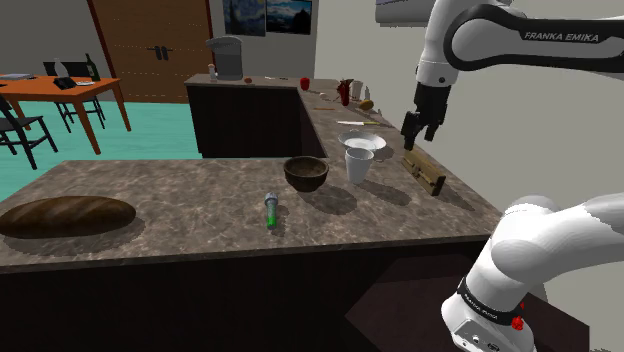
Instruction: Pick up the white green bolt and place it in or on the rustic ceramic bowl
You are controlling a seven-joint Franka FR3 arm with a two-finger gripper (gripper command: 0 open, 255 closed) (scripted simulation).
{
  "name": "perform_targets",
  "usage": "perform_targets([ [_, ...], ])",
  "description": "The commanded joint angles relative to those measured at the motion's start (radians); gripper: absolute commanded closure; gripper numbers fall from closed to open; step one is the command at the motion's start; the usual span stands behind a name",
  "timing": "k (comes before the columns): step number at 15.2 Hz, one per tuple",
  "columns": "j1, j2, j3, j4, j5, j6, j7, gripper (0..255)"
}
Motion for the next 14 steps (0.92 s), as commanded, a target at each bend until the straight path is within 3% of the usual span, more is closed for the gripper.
perform_targets([
  [1, 0.0, 0.0, 0.0, 0.0, 0.0, 0.0, 0.0, 0],
  [14, 0.03, 0.289, 0.182, -0.07, 0.132, 0.377, 0.338, 0],
])
